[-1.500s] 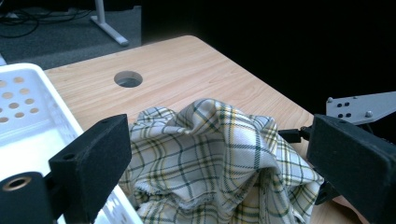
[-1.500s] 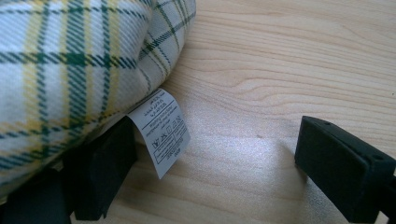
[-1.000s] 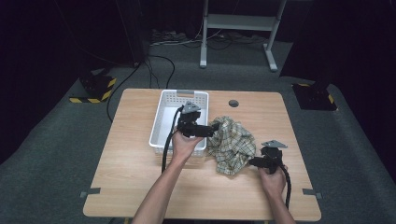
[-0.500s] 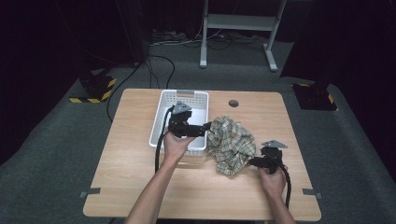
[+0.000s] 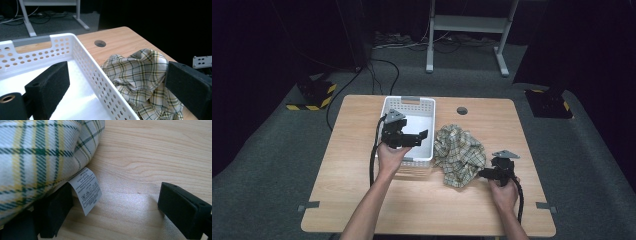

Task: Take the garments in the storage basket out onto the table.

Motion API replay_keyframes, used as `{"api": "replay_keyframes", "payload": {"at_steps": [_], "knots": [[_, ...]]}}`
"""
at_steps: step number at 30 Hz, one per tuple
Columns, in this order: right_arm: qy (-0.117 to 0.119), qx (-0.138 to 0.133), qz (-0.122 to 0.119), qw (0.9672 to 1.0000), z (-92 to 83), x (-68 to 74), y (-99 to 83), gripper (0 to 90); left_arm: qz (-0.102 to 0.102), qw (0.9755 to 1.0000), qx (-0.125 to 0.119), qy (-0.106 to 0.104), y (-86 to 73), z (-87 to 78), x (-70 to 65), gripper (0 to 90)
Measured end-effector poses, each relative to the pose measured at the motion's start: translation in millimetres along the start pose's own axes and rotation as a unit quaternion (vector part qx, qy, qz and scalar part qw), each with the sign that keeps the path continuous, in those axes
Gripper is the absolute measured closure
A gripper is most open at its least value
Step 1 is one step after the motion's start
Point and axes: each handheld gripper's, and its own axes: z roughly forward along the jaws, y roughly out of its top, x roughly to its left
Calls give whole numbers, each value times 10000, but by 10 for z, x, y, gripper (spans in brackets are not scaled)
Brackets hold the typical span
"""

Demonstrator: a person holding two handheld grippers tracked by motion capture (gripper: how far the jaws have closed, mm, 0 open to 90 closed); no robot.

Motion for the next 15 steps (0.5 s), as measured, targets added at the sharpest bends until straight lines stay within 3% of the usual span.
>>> {"api": "replay_keyframes", "payload": {"at_steps": [15], "knots": [[1,0,3,10000,0,0,0,117,53,9998,-77,166,-8,-130,29,68]]}}
